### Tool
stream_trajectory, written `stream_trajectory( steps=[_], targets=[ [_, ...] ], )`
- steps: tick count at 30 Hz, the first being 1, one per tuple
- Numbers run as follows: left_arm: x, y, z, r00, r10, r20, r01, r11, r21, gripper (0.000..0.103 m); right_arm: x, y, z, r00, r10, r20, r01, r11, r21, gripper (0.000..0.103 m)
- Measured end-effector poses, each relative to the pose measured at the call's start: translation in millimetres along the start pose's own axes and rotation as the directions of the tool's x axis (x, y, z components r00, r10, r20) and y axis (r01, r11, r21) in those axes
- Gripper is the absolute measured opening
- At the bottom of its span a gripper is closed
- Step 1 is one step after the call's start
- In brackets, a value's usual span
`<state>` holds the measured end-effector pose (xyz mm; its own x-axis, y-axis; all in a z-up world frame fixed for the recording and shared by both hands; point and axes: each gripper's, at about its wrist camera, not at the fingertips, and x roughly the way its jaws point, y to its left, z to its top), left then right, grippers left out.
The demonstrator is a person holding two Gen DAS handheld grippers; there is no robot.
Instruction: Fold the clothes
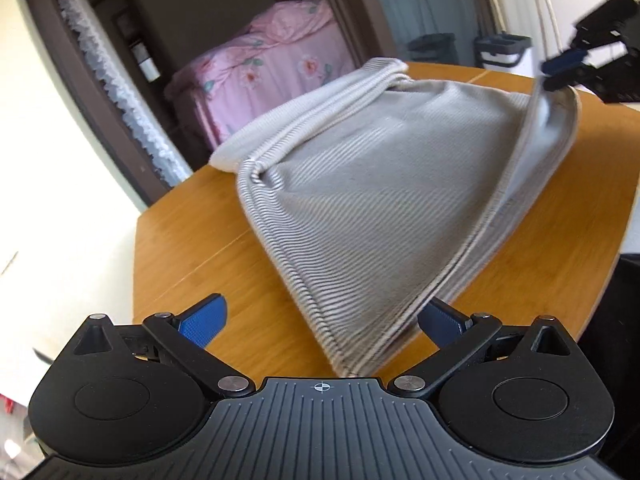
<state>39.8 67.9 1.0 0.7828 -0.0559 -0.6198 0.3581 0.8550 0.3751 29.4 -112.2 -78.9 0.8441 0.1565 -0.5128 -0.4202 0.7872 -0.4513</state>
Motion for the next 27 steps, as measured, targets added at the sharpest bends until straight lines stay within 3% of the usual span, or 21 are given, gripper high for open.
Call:
stream_trajectory(
  steps=[6, 8, 10, 12, 13, 16, 18, 21, 25, 27],
  targets=[
    [-2.7, 33.2, 1.0, 0.994, 0.109, -0.001, -0.108, 0.986, -0.127, 0.103, -2.1, -13.4, -22.3, 0.997, -0.066, -0.032, 0.069, 0.993, 0.097, 0.032],
    [-13.1, 41.7, -0.7, 0.995, 0.102, 0.012, -0.098, 0.982, -0.162, 0.103, -10.5, -21.0, -21.7, 0.998, -0.061, -0.014, 0.063, 0.990, 0.123, 0.034],
    [-20.1, 44.5, -1.7, 0.998, 0.069, 0.008, -0.067, 0.982, -0.177, 0.103, -19.0, -18.6, -19.8, 1.000, -0.021, 0.005, 0.020, 0.995, 0.094, 0.035],
    [-26.0, 41.2, -3.2, 1.000, 0.017, 0.003, -0.016, 0.989, -0.146, 0.103, -25.4, -13.8, -18.1, 1.000, 0.017, 0.007, -0.018, 0.998, 0.059, 0.055],
    [-28.8, 40.2, -4.3, 0.999, -0.054, 0.000, 0.053, 0.988, -0.142, 0.103, -28.3, -12.7, -17.5, 0.999, 0.034, 0.009, -0.034, 0.998, 0.056, 0.060],
    [-39.4, 40.5, -4.6, 0.968, -0.249, 0.016, 0.248, 0.953, -0.173, 0.103, -36.7, -19.3, -11.9, 0.994, 0.100, 0.032, -0.103, 0.988, 0.119, 0.067],
    [-45.7, 42.8, 1.2, 0.954, -0.297, 0.051, 0.301, 0.936, -0.184, 0.103, -40.1, -28.7, -3.9, 0.989, 0.130, 0.066, -0.140, 0.974, 0.180, 0.079],
    [-47.8, 50.9, 18.5, 0.944, -0.307, 0.118, 0.327, 0.919, -0.219, 0.103, -38.5, -45.1, 11.5, 0.975, 0.175, 0.140, -0.209, 0.936, 0.284, 0.102],
    [-26.8, 57.3, 53.8, 0.933, -0.301, 0.199, 0.351, 0.885, -0.305, 0.103, -9.9, -73.9, 39.3, 0.952, 0.225, 0.205, -0.293, 0.863, 0.411, 0.103],
    [-8.3, 57.7, 72.1, 0.931, -0.286, 0.227, 0.351, 0.872, -0.342, 0.103, 12.2, -88.5, 50.5, 0.941, 0.254, 0.223, -0.334, 0.803, 0.494, 0.103]
  ],
)
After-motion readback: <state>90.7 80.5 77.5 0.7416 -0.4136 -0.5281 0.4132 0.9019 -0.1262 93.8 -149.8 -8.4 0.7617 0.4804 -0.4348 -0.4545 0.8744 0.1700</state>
